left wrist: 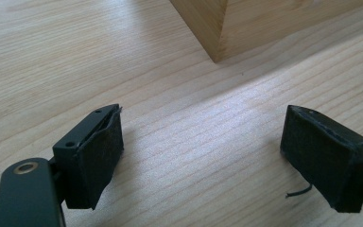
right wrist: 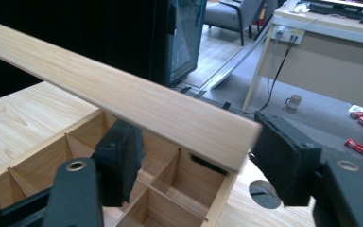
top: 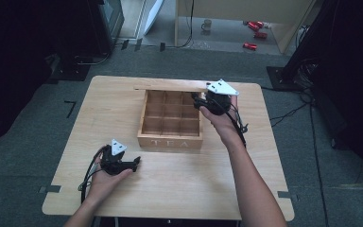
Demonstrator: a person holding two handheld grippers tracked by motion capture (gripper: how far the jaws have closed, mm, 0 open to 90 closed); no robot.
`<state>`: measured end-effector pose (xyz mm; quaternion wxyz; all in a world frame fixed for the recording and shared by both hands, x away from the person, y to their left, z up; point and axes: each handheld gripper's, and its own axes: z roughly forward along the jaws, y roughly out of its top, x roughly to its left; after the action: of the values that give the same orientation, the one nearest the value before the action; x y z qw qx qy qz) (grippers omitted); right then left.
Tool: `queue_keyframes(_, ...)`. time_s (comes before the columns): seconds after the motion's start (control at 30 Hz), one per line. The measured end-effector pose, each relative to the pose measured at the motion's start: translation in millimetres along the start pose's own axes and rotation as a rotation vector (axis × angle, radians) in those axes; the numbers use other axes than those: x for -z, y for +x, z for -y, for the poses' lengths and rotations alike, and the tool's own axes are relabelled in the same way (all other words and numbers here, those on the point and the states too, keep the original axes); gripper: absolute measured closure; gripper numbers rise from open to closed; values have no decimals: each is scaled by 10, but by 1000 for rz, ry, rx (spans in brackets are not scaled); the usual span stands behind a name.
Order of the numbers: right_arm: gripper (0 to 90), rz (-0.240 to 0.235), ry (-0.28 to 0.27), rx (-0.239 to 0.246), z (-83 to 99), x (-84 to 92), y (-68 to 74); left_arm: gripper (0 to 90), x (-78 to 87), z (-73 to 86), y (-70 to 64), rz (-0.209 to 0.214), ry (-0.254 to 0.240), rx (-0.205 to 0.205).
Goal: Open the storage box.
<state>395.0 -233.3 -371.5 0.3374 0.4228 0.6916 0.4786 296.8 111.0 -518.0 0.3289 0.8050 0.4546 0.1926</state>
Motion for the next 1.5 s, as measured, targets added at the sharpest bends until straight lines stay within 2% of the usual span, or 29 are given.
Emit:
queue_keyframes(0.07, 364, 7, -3, 7, -13, -31, -6, 143, 0, 1, -1, 0, -2, -2)
queue_keyframes(0.27, 422, -14, -12, 17, -78, -70, -90, 143, 0, 2, -4, 6, -3, -3)
queue_keyframes(0.4, 468, -44, -26, 24, -117, -81, -179, 143, 0, 2, -5, 8, -3, -4)
queue_keyframes(0.57, 502, -49, -28, 37, -186, -115, -245, 144, -1, 1, -6, 8, -3, -4)
queue_keyframes(0.9, 528, -26, -32, -4, -331, -252, -337, 144, -1, -1, -3, 8, -1, -6)
queue_keyframes(1.27, 587, -19, -39, -14, -446, -413, -473, 144, -3, -4, -6, 13, 0, -10)
queue_keyframes(1.37, 602, -28, -36, -32, -484, -471, -535, 144, -7, -5, -8, 16, -3, -4)
queue_keyframes(1.5, 609, -14, -36, -50, -523, -546, -569, 144, -8, -8, -7, 16, -1, -6)
